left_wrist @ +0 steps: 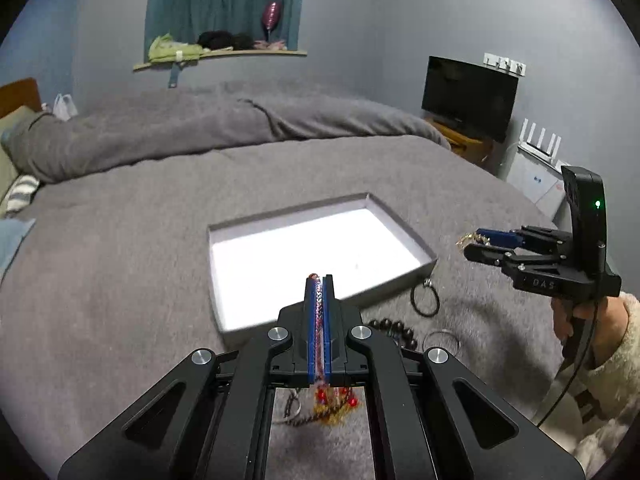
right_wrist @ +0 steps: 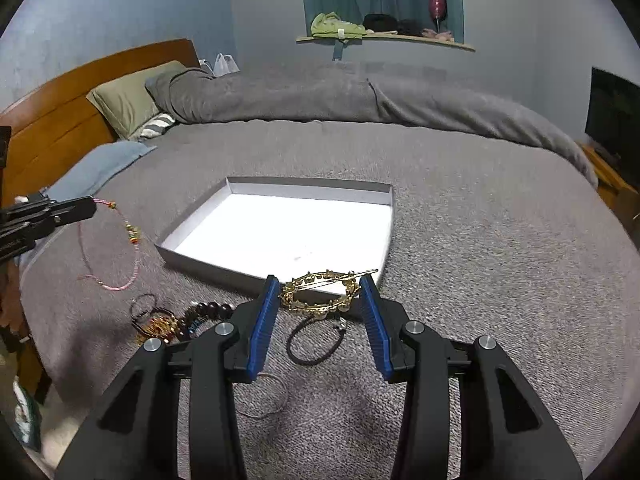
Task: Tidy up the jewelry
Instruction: 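Carry both pieces into the white tray and open both tools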
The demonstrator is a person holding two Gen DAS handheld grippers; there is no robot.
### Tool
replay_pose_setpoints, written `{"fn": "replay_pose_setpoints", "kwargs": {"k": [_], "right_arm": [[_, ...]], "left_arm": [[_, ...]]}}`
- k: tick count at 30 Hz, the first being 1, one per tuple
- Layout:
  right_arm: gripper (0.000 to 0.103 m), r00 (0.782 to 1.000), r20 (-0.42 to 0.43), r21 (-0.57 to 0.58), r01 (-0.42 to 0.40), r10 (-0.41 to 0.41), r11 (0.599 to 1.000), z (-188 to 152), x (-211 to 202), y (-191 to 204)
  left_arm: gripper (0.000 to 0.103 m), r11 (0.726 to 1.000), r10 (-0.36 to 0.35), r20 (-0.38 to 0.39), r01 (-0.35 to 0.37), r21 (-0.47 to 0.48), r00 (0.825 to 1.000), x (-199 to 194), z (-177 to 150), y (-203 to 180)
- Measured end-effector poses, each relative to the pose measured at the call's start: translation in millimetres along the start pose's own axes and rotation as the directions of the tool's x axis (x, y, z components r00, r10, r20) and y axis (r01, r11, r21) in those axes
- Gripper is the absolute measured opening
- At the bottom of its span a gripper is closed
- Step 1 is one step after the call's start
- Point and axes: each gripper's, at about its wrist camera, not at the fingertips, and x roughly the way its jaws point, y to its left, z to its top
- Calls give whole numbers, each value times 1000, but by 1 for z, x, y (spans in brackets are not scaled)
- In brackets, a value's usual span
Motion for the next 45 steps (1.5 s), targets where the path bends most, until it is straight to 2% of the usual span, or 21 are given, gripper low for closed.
{"fn": "replay_pose_setpoints", "kwargs": {"k": [4,8,15,18,22,26,28,33,34,36,37,41,44,45], "right_arm": [[41,1000,13,-24,17,-16,1000,14,9,0],[41,1000,0,-10,26,-26,1000,33,36,-8],[41,997,-71,53,46,-43,998,64,109,-26],[41,992,-107,74,76,-68,994,74,143,-32],[41,984,-162,70,92,-80,993,79,173,-33],[41,970,-218,46,120,-108,992,77,193,-31],[41,959,-259,44,127,-111,991,74,203,-32],[41,949,-291,35,138,-122,990,70,213,-33],[41,948,-293,33,137,-122,990,70,213,-33],[42,947,-297,32,134,-119,990,70,214,-32],[42,947,-298,32,134,-118,991,70,214,-32],[58,954,-276,29,130,-117,991,70,209,-31],[64,960,-260,47,124,-108,991,73,202,-30],[68,965,-245,59,115,-98,992,73,194,-29]], "left_arm": [[4,1000,-4,-9,4,23,1000,16,12,1],[4,1000,-12,-44,11,-15,999,52,33,21],[4,997,12,-102,-20,-79,995,123,59,62],[4,989,15,-133,-34,-141,991,154,65,84],[4,983,63,-195,-95,-159,979,186,63,104],[4,974,62,-259,-115,-196,964,209,54,122],[4,975,71,-278,-126,-182,958,214,50,124],[5,980,97,-319,-147,-137,943,224,45,122],[7,979,100,-326,-152,-136,940,225,45,121],[20,979,106,-328,-157,-132,939,226,44,119],[29,979,111,-325,-160,-128,939,226,44,118],[49,982,107,-307,-149,-117,946,222,47,114],[57,985,102,-283,-136,-103,954,214,48,106],[65,986,104,-274,-136,-100,956,209,48,104]]}}
